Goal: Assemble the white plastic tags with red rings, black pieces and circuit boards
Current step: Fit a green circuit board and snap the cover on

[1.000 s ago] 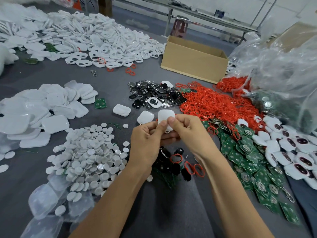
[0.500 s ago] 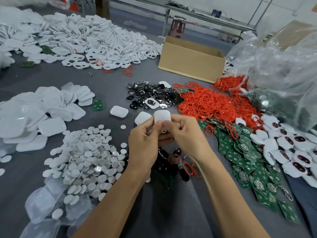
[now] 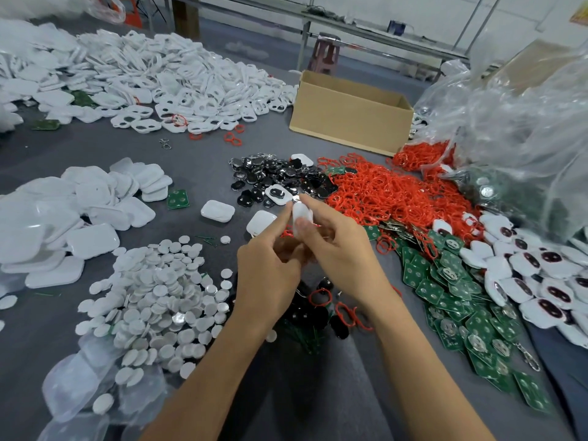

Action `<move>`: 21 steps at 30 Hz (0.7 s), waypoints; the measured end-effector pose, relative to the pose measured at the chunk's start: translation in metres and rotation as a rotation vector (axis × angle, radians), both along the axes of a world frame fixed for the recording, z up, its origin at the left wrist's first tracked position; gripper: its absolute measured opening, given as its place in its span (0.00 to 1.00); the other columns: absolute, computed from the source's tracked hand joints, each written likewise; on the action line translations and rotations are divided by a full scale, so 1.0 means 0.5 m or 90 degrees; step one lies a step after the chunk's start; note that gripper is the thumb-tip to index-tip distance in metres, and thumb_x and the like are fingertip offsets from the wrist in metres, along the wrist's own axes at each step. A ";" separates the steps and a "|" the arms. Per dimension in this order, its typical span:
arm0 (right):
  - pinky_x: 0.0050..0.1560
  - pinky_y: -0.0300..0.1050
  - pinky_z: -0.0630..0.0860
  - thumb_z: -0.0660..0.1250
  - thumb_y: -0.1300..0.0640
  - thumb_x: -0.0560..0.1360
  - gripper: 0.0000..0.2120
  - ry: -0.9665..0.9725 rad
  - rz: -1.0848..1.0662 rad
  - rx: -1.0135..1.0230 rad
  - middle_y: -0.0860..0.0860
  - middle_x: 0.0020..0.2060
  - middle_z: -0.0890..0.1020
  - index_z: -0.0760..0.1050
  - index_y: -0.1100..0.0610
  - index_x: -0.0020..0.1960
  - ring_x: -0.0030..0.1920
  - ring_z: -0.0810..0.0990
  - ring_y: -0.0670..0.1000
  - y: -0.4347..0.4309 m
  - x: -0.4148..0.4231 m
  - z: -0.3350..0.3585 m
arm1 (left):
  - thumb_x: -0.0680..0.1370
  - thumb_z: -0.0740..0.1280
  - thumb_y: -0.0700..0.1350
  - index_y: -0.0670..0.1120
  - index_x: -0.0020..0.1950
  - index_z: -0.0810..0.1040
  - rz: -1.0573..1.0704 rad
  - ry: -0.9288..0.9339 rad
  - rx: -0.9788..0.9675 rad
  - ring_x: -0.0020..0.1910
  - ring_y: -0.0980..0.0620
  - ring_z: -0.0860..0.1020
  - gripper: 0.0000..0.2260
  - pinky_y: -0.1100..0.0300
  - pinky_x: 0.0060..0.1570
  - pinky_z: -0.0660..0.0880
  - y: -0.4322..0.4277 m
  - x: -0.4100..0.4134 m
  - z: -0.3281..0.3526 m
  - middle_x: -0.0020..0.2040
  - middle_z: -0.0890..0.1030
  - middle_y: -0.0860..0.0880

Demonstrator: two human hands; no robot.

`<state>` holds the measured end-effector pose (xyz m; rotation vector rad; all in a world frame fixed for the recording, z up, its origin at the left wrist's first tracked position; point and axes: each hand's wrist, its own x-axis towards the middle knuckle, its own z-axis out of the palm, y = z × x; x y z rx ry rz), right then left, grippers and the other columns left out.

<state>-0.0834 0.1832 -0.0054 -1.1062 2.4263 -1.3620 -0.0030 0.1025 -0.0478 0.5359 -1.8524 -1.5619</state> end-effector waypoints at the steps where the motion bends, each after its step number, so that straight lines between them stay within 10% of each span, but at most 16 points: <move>1: 0.52 0.49 0.77 0.65 0.54 0.79 0.19 0.004 0.001 0.010 0.52 0.45 0.85 0.72 0.51 0.70 0.45 0.82 0.51 0.001 0.000 0.002 | 0.74 0.70 0.35 0.56 0.71 0.73 -0.002 -0.005 -0.014 0.44 0.64 0.83 0.28 0.67 0.51 0.78 0.001 0.000 0.002 0.40 0.84 0.62; 5: 0.47 0.59 0.75 0.58 0.61 0.81 0.10 0.022 -0.006 0.000 0.60 0.38 0.81 0.78 0.59 0.52 0.40 0.77 0.57 0.007 -0.007 0.005 | 0.72 0.71 0.37 0.65 0.62 0.77 -0.039 0.037 0.058 0.42 0.55 0.85 0.26 0.53 0.49 0.82 0.001 0.000 0.010 0.42 0.86 0.55; 9: 0.44 0.51 0.82 0.55 0.66 0.82 0.13 -0.270 0.023 -0.158 0.58 0.42 0.83 0.79 0.60 0.51 0.41 0.81 0.51 0.008 -0.002 0.006 | 0.73 0.73 0.46 0.61 0.54 0.83 0.033 0.042 0.109 0.41 0.45 0.84 0.13 0.45 0.47 0.81 -0.007 -0.002 0.009 0.40 0.85 0.50; 21: 0.45 0.44 0.82 0.61 0.66 0.79 0.10 -0.442 0.110 -0.272 0.56 0.40 0.85 0.77 0.66 0.57 0.40 0.85 0.51 0.011 0.000 0.006 | 0.74 0.72 0.41 0.47 0.47 0.86 -0.009 0.145 0.401 0.31 0.57 0.79 0.04 0.67 0.30 0.74 -0.011 0.005 0.033 0.37 0.85 0.49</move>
